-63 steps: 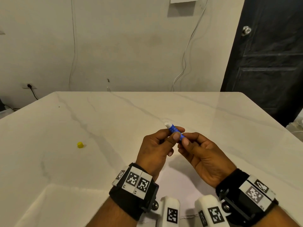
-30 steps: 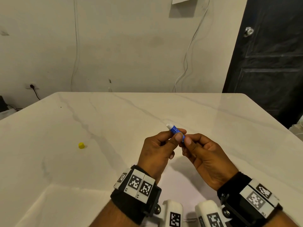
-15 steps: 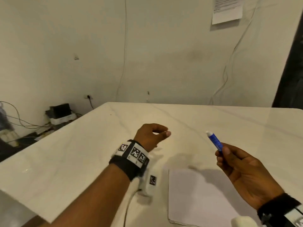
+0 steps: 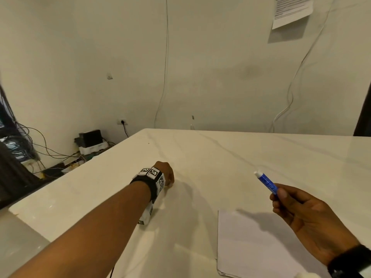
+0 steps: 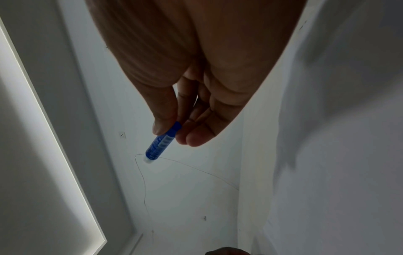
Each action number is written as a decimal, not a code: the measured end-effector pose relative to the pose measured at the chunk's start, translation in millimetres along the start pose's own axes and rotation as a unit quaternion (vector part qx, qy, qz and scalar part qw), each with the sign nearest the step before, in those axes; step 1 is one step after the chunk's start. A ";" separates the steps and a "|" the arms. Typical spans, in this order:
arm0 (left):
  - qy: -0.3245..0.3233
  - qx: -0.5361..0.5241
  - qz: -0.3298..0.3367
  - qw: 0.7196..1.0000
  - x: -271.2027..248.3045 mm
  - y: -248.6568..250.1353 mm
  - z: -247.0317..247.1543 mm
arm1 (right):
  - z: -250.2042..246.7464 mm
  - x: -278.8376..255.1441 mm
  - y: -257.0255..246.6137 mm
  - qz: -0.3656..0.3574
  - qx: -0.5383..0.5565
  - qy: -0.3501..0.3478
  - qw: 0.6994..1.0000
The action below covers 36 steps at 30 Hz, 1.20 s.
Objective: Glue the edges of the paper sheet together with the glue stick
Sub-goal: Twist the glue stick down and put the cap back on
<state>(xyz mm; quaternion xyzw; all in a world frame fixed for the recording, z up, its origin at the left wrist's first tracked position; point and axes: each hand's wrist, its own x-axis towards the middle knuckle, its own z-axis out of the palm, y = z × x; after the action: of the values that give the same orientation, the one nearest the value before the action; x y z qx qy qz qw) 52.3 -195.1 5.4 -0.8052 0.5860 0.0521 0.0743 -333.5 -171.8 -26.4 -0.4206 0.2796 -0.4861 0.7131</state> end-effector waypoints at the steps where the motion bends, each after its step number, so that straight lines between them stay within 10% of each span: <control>1: -0.005 -0.006 -0.003 1.000 1.1 1.7 1.4 | -0.9 0.0 0.2 0.000 -0.001 0.000 1.000; 6: 0.060 -0.239 0.004 0.969 -2.9 21.3 2.3 | -2.8 0.5 -0.7 0.002 0.003 0.000 1.000; 12: 0.001 -0.783 0.140 0.606 -50.8 132.9 -3.2 | -3.4 1.9 -2.5 -0.021 0.051 0.010 0.998; 16: -0.054 -0.847 0.173 0.500 -65.0 187.6 8.9 | -8.7 3.2 -4.5 -0.031 0.059 0.024 0.997; 23: -0.057 -0.846 0.194 0.494 -67.1 199.1 21.1 | -16.4 10.4 3.2 -0.025 0.027 0.044 0.998; 36: 0.017 -0.799 0.197 0.568 -74.4 201.1 24.7 | -16.5 10.4 4.8 -0.038 -0.048 0.078 0.995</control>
<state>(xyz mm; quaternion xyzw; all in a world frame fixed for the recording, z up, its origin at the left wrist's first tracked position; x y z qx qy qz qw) -161.9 -181.8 -17.9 -0.4026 0.4512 0.4984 -0.6213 -340.8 -186.0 -38.6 -0.4254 0.3409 -0.5301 0.6495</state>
